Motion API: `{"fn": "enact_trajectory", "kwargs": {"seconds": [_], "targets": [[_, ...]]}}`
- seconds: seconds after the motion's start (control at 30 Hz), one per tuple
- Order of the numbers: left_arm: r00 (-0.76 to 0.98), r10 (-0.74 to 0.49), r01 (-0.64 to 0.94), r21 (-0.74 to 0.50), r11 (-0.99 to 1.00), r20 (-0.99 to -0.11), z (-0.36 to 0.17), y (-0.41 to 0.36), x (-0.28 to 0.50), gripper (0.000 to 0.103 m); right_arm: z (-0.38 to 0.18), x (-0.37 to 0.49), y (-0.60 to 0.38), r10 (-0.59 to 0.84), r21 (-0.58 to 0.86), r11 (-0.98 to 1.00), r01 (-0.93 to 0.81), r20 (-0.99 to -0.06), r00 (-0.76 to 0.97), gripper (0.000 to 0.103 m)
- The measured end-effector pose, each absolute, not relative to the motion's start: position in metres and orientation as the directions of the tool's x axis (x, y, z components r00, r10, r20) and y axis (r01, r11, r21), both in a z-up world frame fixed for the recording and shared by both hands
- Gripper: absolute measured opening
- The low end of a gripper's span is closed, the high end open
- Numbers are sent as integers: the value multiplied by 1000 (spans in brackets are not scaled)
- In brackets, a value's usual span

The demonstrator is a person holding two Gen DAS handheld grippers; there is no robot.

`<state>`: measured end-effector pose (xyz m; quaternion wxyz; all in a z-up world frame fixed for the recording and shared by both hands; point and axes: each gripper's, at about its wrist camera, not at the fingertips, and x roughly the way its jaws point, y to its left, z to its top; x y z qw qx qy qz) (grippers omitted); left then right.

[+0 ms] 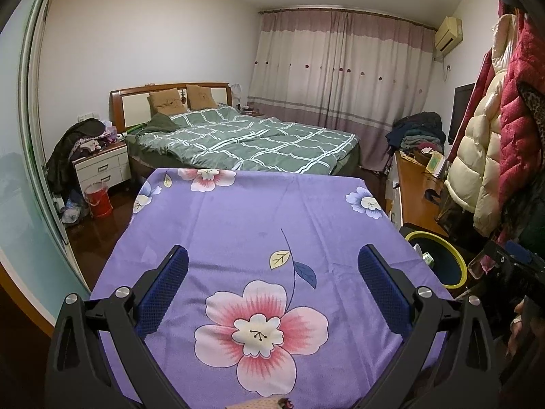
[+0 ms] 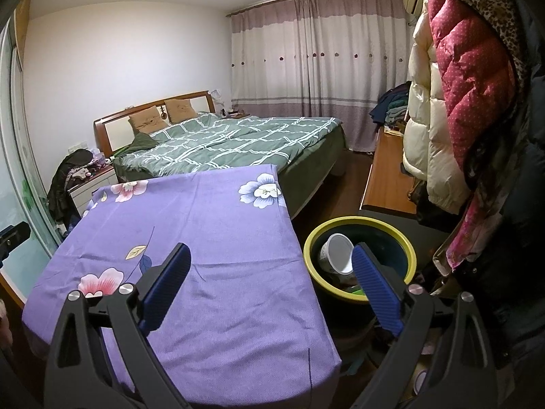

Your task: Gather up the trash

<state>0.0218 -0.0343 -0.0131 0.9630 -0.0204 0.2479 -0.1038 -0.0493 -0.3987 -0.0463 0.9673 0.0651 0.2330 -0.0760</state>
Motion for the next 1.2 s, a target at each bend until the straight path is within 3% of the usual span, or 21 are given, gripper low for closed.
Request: {"fn": "enact_trajectory", "kwargs": {"seconds": [1.2], "targets": [[849,-212,194,-86,977,-485,-23,-32,23,98,-46,-47,-396,-114,91,980,175,-466,877,91]]}}
